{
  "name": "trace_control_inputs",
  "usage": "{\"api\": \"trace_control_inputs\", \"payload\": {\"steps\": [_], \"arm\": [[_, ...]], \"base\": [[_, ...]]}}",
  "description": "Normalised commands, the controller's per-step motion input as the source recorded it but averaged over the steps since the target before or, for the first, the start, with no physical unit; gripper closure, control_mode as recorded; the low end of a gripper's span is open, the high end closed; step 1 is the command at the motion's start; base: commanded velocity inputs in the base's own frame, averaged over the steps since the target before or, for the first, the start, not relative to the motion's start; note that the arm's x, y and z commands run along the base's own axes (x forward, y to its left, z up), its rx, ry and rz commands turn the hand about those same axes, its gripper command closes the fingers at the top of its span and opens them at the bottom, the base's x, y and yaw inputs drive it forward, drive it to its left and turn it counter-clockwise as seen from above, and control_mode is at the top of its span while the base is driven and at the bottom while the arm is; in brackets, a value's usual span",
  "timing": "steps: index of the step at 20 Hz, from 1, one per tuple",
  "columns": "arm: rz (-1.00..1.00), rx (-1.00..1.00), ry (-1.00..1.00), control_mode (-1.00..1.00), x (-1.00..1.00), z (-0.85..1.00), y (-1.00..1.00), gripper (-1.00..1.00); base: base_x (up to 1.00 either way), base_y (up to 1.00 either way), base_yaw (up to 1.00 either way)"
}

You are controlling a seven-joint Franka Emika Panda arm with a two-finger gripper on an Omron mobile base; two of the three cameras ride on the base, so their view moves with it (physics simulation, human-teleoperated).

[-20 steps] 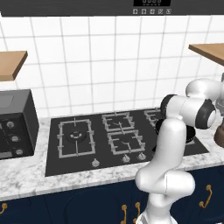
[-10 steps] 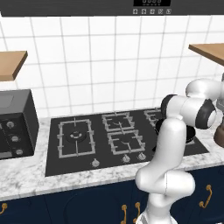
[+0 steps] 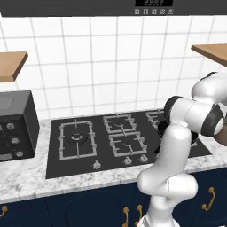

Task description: Pick the kettle from the counter and place it on a stove burner. Then turn the burner on.

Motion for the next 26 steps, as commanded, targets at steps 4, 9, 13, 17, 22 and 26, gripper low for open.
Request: {"api": "trace_control_inputs", "payload": {"steps": [4, 9, 13, 17, 22, 26], "arm": [[0.14, -0.04, -0.16, -1.0, -0.53, 0.33, 0.4, 1.0], [0.26, -0.09, -0.13, -1.0, -0.41, 0.36, 0.42, 1.0], [0.39, -0.1, -0.03, -1.0, -0.13, 0.34, 0.59, 1.0], [0.47, -0.13, 0.0, -1.0, -0.1, 0.27, 0.82, 1.0], [0.41, -0.06, 0.0, -1.0, 0.01, 0.07, 0.75, 1.0], [0.21, 0.0, -0.09, -1.0, 0.01, 0.01, 0.56, 1.0]], "base": [[0.0, 0.0, 0.0], [0.0, 0.0, 0.0], [0.0, 0.0, 0.0], [0.0, 0.0, 0.0], [0.0, 0.0, 0.0], [0.0, 0.0, 0.0]]}}
